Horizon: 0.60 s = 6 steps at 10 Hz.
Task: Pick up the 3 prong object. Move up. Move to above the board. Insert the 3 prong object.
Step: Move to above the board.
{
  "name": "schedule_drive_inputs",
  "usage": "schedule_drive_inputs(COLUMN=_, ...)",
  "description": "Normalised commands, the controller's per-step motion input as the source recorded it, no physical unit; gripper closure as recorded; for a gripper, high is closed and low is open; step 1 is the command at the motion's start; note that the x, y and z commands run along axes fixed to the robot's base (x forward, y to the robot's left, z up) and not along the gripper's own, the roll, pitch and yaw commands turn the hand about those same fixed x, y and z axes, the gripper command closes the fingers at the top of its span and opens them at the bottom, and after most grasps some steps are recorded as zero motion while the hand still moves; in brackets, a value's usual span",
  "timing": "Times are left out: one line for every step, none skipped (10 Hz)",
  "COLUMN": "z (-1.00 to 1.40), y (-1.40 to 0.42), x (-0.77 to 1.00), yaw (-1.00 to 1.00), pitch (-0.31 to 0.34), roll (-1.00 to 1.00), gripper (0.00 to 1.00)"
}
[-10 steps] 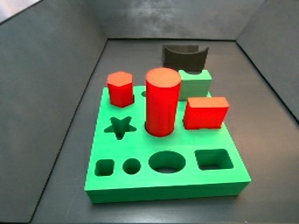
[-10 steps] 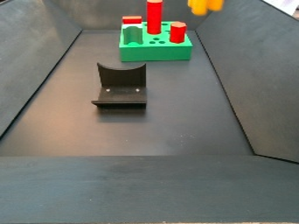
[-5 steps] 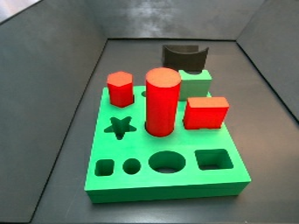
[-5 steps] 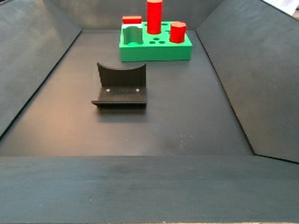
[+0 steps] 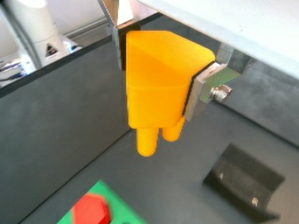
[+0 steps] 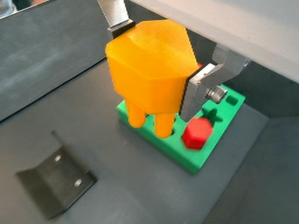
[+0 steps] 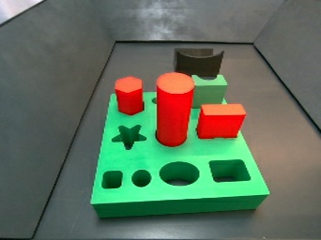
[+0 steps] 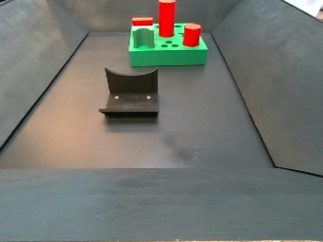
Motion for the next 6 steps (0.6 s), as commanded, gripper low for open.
schedule_drive_inputs(z=0.07, y=-1.00, x=0.17, yaw=0.01, pitch=0.115, roll=0.00, gripper=1.00)
schedule_drive_inputs(z=0.08, y=-1.00, x=0.18, yaw=0.00, pitch=0.125, roll=0.01, gripper=1.00)
schedule_drive_inputs(z=0.08, y=-1.00, x=0.20, yaw=0.01, pitch=0.133, roll=0.00, gripper=1.00)
schedule_drive_inputs(z=0.09, y=-0.88, x=0.20, yaw=0.01, pitch=0.142, roll=0.00, gripper=1.00)
schedule_drive_inputs(z=0.07, y=-0.64, x=0.16, yaw=0.01, pitch=0.133, roll=0.01, gripper=1.00)
schedule_drive_inputs(z=0.04, y=-0.30, x=0.11, yaw=0.01, pitch=0.117, roll=0.02, gripper=1.00)
